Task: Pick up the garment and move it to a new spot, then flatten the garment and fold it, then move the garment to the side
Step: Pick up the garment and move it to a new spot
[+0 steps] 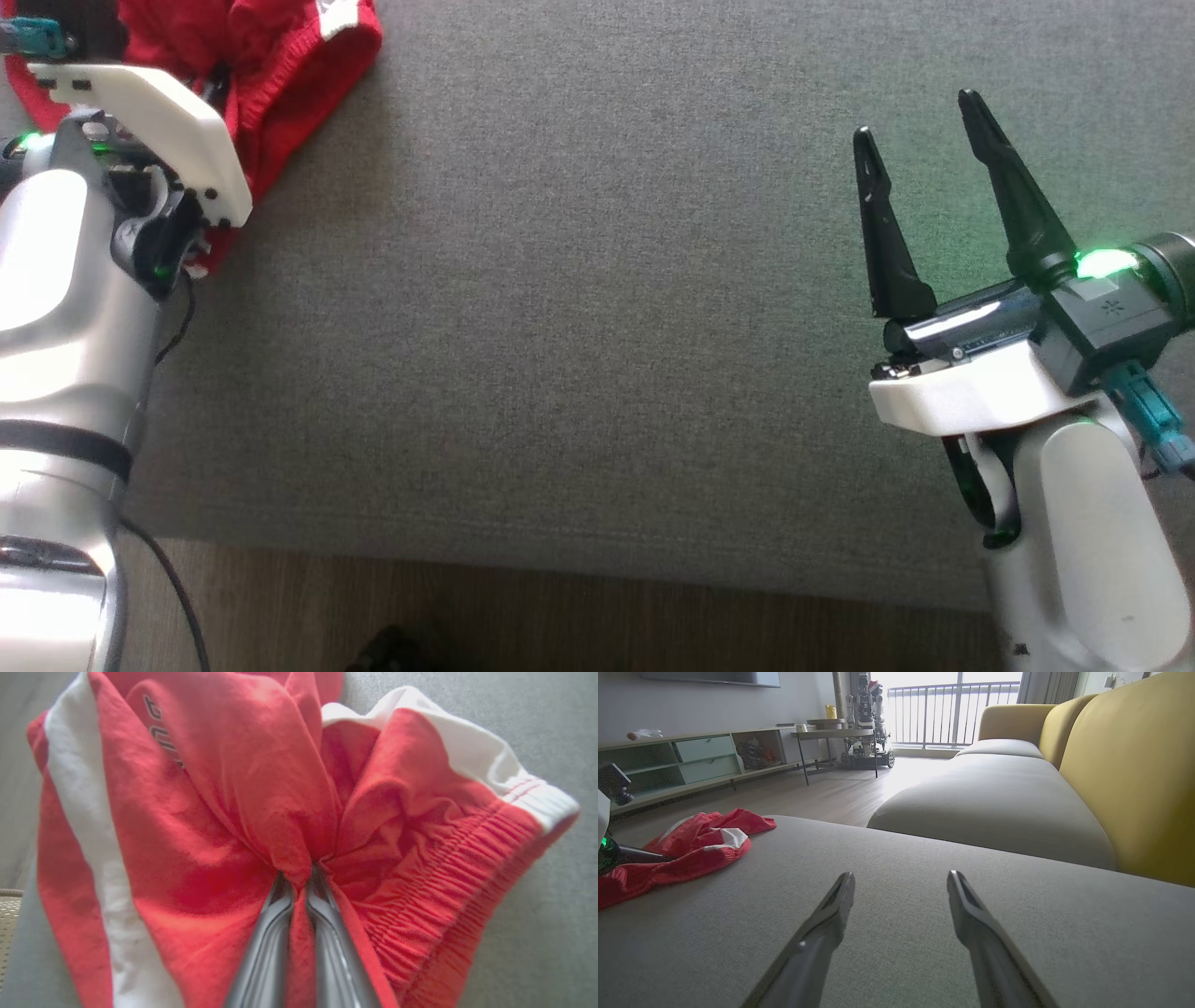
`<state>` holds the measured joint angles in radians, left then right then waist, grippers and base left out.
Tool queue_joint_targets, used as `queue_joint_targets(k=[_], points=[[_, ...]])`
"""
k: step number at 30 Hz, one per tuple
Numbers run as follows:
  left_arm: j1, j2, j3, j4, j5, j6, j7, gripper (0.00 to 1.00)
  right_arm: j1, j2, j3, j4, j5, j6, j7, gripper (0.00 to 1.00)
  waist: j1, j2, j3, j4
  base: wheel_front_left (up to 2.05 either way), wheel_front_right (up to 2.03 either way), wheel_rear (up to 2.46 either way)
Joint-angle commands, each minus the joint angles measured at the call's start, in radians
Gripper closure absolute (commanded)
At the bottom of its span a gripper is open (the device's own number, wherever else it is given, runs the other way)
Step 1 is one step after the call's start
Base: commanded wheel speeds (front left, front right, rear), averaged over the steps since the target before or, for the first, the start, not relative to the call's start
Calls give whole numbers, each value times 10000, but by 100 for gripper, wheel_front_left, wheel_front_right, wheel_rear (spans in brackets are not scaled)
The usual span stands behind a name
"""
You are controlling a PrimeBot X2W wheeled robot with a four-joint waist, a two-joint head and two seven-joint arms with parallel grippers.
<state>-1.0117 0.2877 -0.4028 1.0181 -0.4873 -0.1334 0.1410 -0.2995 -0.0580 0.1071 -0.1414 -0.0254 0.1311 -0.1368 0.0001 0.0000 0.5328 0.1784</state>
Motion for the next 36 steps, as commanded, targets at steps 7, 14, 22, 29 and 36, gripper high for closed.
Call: queue_joint_targets(k=[7, 14, 22, 29, 36], points=[[-73, 1139, 47, -91, -358, 28, -1341, 100, -61, 78, 160, -9, 224, -4, -261, 0, -1, 0, -624, 72, 0, 0, 0], [136, 1548, 122, -477, -550, 27, -2522, 100, 74, 78, 205, 378, 482, -4, -495, 0, -1, 0, -1458, -7, 0, 0, 0], [638, 1872, 619, -1815, -864, 467, -3394, 100, 438, 78, -12, 768, 866, -4, -761, 0, -1, 0, -2500, -143, 0, 0, 0], [1517, 1747, 880, -4239, -1072, 1174, -3602, 100, 681, 78, -269, 965, 1090, -4, -955, 0, -1, 0, -3181, -444, 0, 0, 0], [2930, 1091, 577, -7170, -1404, 1863, -2950, 100, 589, 78, -588, 1019, 1159, -4, -1073, 0, -1, 0, -3632, -1147, 0, 0, 0]])
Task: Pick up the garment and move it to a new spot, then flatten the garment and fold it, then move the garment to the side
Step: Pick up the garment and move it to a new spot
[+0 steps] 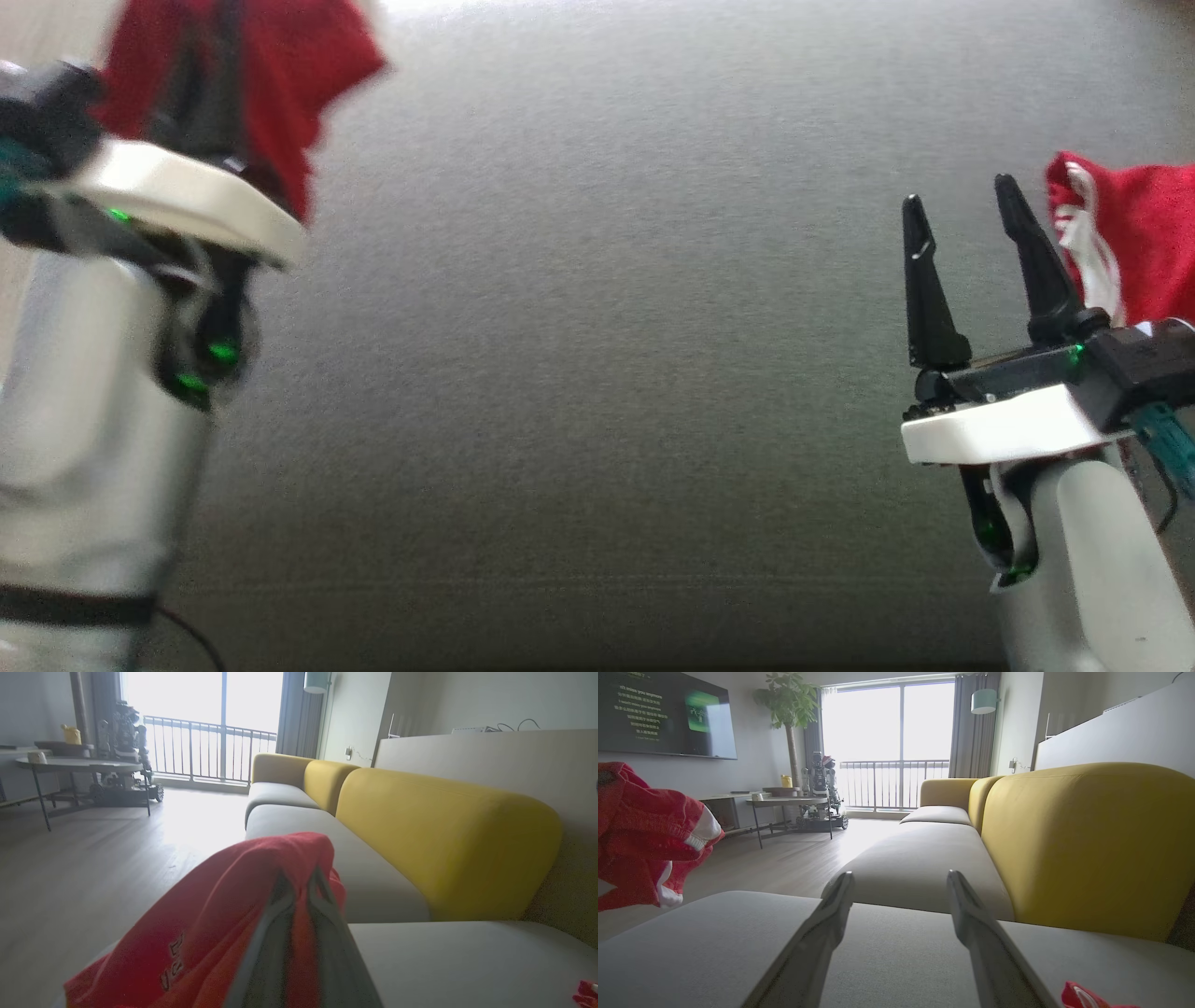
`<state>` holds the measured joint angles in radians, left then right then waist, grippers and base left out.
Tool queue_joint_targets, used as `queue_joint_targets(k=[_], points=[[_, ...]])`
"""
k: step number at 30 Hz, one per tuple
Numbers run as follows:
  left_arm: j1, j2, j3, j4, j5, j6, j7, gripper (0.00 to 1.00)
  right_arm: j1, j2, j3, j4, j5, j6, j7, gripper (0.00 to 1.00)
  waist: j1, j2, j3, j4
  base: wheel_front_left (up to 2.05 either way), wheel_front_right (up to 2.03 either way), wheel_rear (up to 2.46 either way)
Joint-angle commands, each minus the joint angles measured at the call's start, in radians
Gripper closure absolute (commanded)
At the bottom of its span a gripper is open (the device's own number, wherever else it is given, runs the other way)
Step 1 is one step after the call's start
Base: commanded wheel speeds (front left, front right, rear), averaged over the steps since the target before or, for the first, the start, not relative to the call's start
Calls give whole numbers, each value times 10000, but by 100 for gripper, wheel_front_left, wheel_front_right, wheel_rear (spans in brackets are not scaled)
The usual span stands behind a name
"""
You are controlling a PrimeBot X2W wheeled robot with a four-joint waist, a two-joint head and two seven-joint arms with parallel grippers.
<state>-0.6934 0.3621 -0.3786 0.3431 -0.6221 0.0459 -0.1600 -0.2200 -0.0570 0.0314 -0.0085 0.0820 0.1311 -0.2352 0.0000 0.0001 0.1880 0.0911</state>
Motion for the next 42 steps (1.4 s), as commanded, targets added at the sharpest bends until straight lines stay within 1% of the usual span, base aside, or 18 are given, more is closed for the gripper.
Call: queue_joint_targets(k=[1, 4, 5, 7, 11, 14, 15, 16, 18, 19, 23, 26, 29, 31, 36, 39, 40, 42], points=[[-46, 266, 204, -798, -55, 160, 228, 100, -219, 68, 123, -327, 88, -4, -99, 0, 0, -1, -217, -397, 0, 0, 0], [507, -2, -232, -1743, 17, 477, 681, 100, -253, 68, -30, -388, 122, -4, -128, 0, 0, -1, -268, -773, 0, 0, 0], [814, -240, -526, -2145, 94, 708, 871, 100, -253, 68, -96, -444, 149, -4, -143, 0, 0, -1, -259, -1005, 0, 0, 0], [1081, -527, -836, -2298, 176, 902, 977, 100, -245, 68, -117, -502, 169, -4, -154, 0, 0, -1, -211, -1231, 0, 0, 0], [1462, -1247, -1437, -1954, 221, 1059, 937, 100, -314, 68, -34, -625, 262, -4, -175, 0, 0, -1, 13, -1713, 0, 0, 0], [1560, -1689, -1810, -1055, 393, 1189, 774, 100, -387, 68, 63, -692, 439, -4, -204, 0, 0, -1, 150, -2052, 0, 0, 0], [1574, -1830, -1903, -697, 445, 1247, 714, 59, -389, 68, 108, -694, 479, -4, -213, 0, 0, -1, 189, -2150, 0, 0, 0], [1564, -1948, -1999, -341, 502, 1268, 650, 0, -386, 68, 150, -692, 520, -4, -220, 0, 0, -1, 225, -2234, 0, 0, 0], [1477, -2087, -2198, 294, 697, 1266, 459, 0, -357, 68, 255, -681, 574, -4, -233, 0, 0, -1, 265, -2358, 0, 0, 0], [1477, -2087, -2198, 294, 697, 1266, 459, 0, -357, 68, 255, -681, 574, -4, -233, 0, 0, -1, 265, -2358, 0, 0, 0], [1318, -2307, -2243, 1045, 687, 1126, 31, 0, -284, 68, 290, -633, 582, -4, -249, 0, 0, -1, 240, -2373, 0, 0, 0], [1209, -2204, -2054, 1202, 709, 1148, -365, 0, -218, 68, 199, -591, 570, -4, -256, 0, 0, -1, 100, -2216, 0, 0, 0], [1048, -1583, -2131, 1085, 1655, 1648, -777, 0, -183, 68, 202, -573, 516, -4, -260, 0, 0, -1, -124, -1962, 0, 0, 0], [1233, -1405, -1915, 809, 1742, 1875, -892, 0, -132, 68, 153, -562, 473, -4, -262, 0, 0, -1, -298, -1736, 0, 0, 0], [2028, -716, -1330, -239, 1899, 2120, -1000, 0, 86, 68, 242, -411, 284, -4, -263, 0, 0, -1, -736, -1094, 0, 0, 0], [2704, -352, -827, -1214, 2198, 2288, -1011, 0, 324, 68, 307, -260, 207, -4, -264, 0, 0, -1, -963, -701, 0, 0, 0], [2981, -219, -681, -1556, 2454, 2386, -1012, 0, 401, 68, 349, -234, 223, -4, -264, 0, 0, -1, -1029, -585, 0, 0, 0], [3541, 170, -612, -2168, 3466, 2715, -1014, 0, 552, 68, 426, -229, 191, -4, -264, 0, 0, -1, -1153, -409, 0, 0, 0]])
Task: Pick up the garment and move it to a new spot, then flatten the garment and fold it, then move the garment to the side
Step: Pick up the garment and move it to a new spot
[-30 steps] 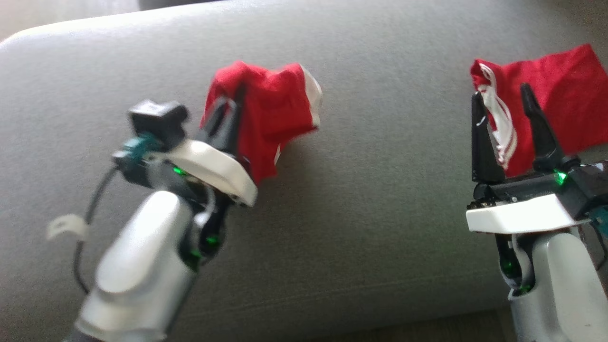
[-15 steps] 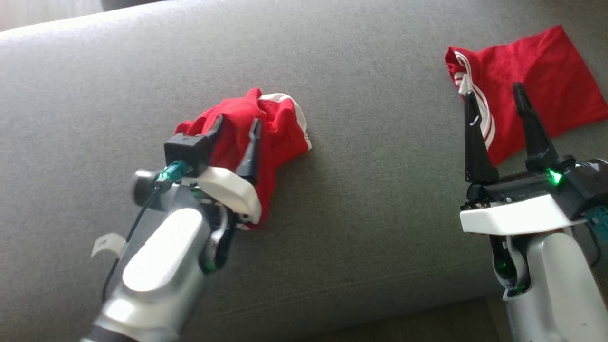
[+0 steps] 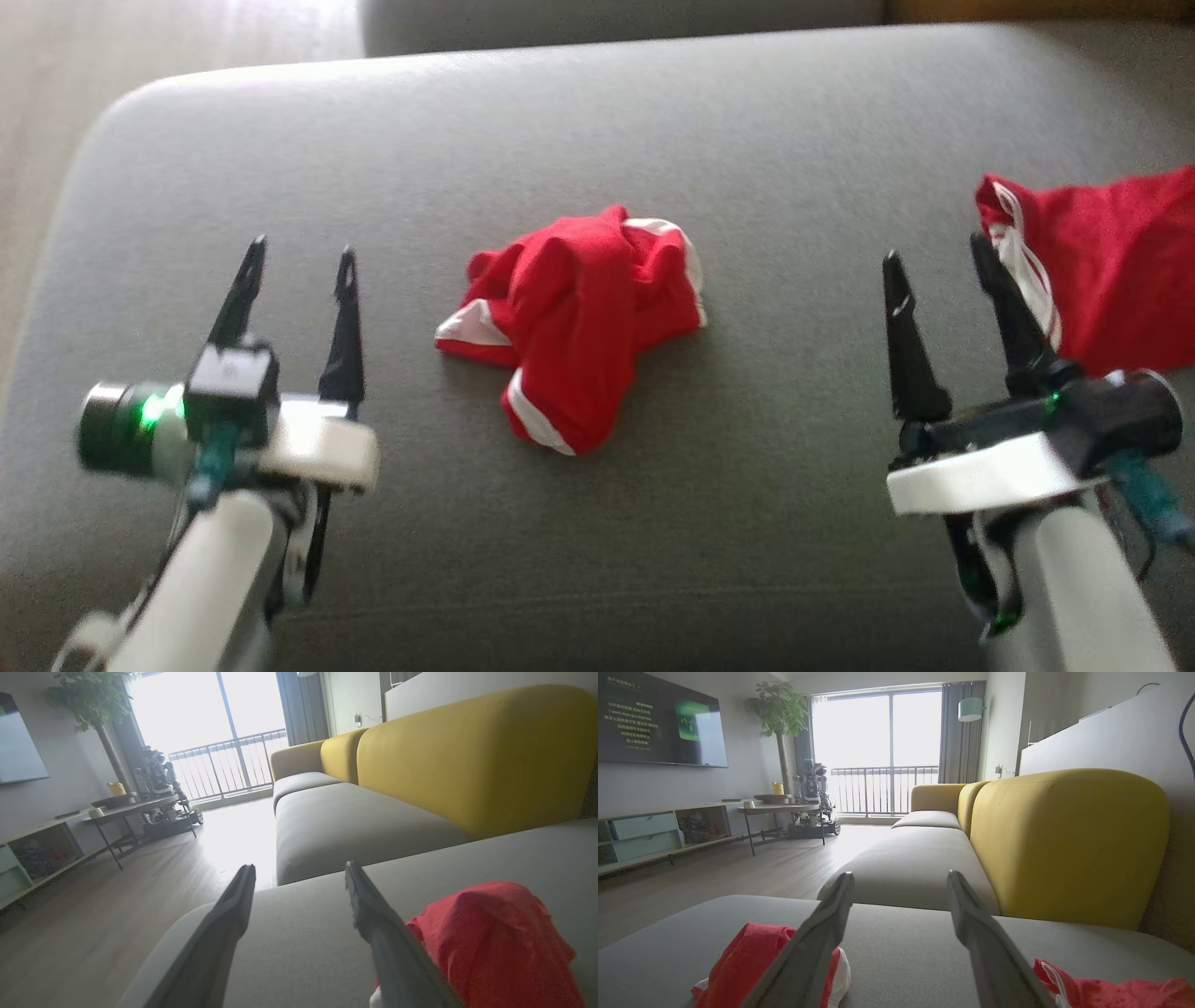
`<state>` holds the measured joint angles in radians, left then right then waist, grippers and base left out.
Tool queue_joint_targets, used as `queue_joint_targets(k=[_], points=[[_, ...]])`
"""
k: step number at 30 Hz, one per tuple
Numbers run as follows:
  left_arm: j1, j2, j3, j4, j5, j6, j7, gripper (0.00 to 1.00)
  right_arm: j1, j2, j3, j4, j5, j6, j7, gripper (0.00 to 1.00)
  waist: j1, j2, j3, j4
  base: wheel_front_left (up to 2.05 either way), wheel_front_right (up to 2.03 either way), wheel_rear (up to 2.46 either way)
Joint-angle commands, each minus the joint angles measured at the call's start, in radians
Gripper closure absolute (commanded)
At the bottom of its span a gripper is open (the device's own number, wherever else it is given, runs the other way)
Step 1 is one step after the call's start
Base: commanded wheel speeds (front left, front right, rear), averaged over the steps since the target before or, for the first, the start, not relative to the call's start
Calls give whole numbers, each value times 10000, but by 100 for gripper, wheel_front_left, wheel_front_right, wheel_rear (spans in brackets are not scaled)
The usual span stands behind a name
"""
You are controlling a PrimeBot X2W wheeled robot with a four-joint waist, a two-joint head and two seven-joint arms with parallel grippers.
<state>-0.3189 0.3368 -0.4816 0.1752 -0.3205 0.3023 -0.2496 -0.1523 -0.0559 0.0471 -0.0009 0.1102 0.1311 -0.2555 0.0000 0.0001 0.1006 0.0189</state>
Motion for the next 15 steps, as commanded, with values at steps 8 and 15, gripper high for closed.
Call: queue_joint_targets(k=[8, 15], points=[[2143, -432, 1466, -1964, 1005, 290, -120, 0, 790, 57, 158, -314, -427, -4, -62, 0, 0, -1, -512, 873, 0, 0, 0], [3031, -1230, 2220, -2304, 1408, -371, -121, 0, 1247, 57, -112, -203, -174, -4, -62, 0, 0, -1, -714, 982, 0, 0, 0]])
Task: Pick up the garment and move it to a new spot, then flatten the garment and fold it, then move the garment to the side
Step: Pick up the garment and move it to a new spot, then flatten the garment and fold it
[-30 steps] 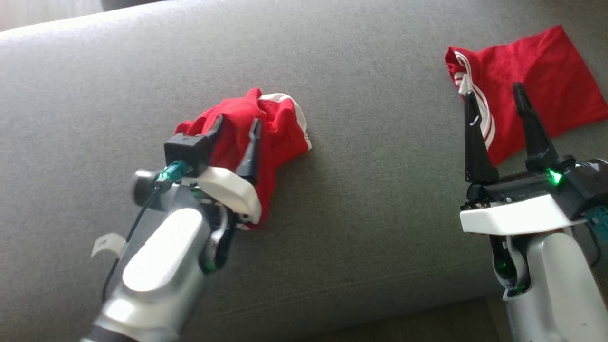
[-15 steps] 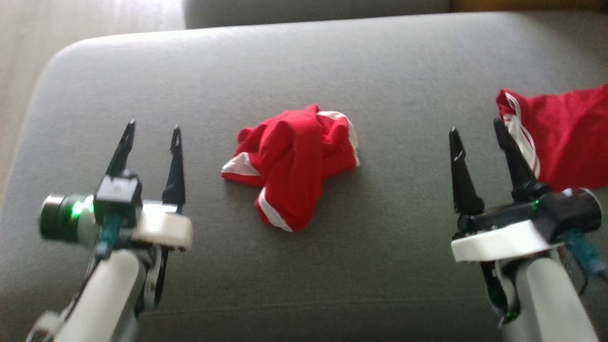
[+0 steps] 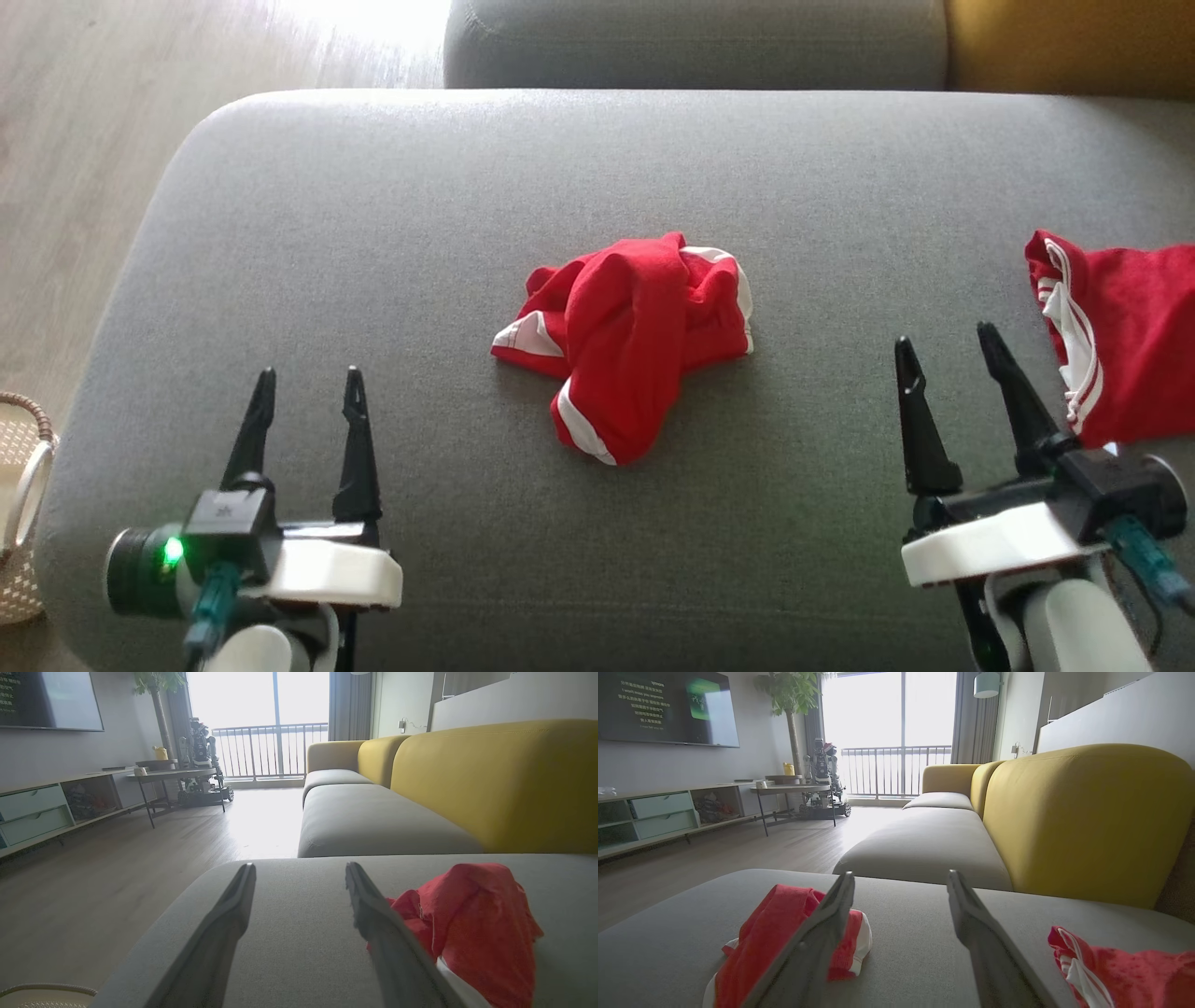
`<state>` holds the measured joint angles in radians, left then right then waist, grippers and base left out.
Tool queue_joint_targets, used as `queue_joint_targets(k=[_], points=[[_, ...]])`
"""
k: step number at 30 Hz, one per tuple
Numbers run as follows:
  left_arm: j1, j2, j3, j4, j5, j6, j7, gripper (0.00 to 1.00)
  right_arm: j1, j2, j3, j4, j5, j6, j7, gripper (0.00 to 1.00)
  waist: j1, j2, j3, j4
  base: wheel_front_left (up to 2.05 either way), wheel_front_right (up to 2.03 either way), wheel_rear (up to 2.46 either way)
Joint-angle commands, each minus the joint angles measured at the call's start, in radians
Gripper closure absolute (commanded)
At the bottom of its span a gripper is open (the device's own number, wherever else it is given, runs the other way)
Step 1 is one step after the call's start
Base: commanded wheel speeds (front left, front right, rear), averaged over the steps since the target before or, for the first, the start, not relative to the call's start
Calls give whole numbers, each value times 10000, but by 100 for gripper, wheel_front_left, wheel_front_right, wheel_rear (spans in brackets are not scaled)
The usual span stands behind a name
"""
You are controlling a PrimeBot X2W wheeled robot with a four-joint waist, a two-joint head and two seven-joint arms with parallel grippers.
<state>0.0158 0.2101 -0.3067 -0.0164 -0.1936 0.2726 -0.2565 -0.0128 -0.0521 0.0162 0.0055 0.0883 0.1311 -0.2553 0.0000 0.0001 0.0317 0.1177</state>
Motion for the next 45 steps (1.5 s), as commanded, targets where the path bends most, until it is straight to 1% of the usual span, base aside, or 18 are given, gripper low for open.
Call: queue_joint_targets(k=[1, 6, 7, 11, 12, 14, 19, 23, 26, 33, 38, 41, 45], points=[[-231, -61, 520, -421, 242, -179, -52, 0, -120, 18, 207, -229, 57, -4, -64, 0, 0, -1, -42, -6, 0, 0, 0], [-34, -429, 802, -379, 610, -703, -52, 0, -74, 18, 223, -90, 79, -4, -64, 0, 0, -1, -71, 10, 0, 0, 0], [-34, -429, 802, -379, 610, -703, -52, 0, -74, 18, 223, -90, 79, -4, -64, 0, 0, -1, -71, 10, 0, 0, 0], [-16, -649, 960, -289, 839, -1066, -52, 0, -84, 18, 325, 29, 148, -4, -64, 0, 0, -1, -74, 68, 0, 0, 0], [-14, -696, 989, -270, 893, -1142, -52, 0, -91, 18, 513, 85, 96, -4, -64, 0, 0, -1, -71, 94, 0, 0, 0], [-23, -791, 1027, -224, 984, -1290, -52, 0, -87, 18, 1200, 318, -364, -4, -64, 0, 0, -1, -30, 196, 0, 0, 0], [-99, -988, 1072, -83, 1144, -1601, -53, 0, -301, 18, 2737, 1152, -529, -4, -64, 0, 0, -1, 169, 584, 0, 0, 0], [-158, -1095, 1158, 53, 1227, -1757, -53, 0, -718, 18, 3484, 1872, -555, -4, -64, 0, 0, -1, 370, 1010, 0, 0, 0], [-244, -1172, 1188, 156, 1250, -1896, -53, 0, -1198, 18, 3977, 2469, -1132, -4, -64, 0, 0, -1, 580, 1365, 0, 0, 0], [-433, -1329, 1223, 385, 1298, -2102, -53, 0, -2005, 18, 3973, 3867, -1456, -4, -64, 0, 0, -1, 856, 2140, 0, 0, 0], [-538, -1455, 1129, 277, 1166, -2346, -53, 0, -2562, 19, 3600, 5033, -1761, -4, -18, 0, 0, -1, 1112, 2609, 0, 0, 0], [-592, -1524, 1096, 214, 1118, -2380, -53, 0, -2894, 19, 3330, 5643, -2017, -4, -3, 0, 0, -1, 1293, 2920, 0, 0, 0], [-589, -1562, 1060, 224, 1091, -2403, -53, 0, -3159, 19, 3108, 6137, -2155, -4, 0, 0, 0, -1, 1391, 3110, 0, 0, 0]])
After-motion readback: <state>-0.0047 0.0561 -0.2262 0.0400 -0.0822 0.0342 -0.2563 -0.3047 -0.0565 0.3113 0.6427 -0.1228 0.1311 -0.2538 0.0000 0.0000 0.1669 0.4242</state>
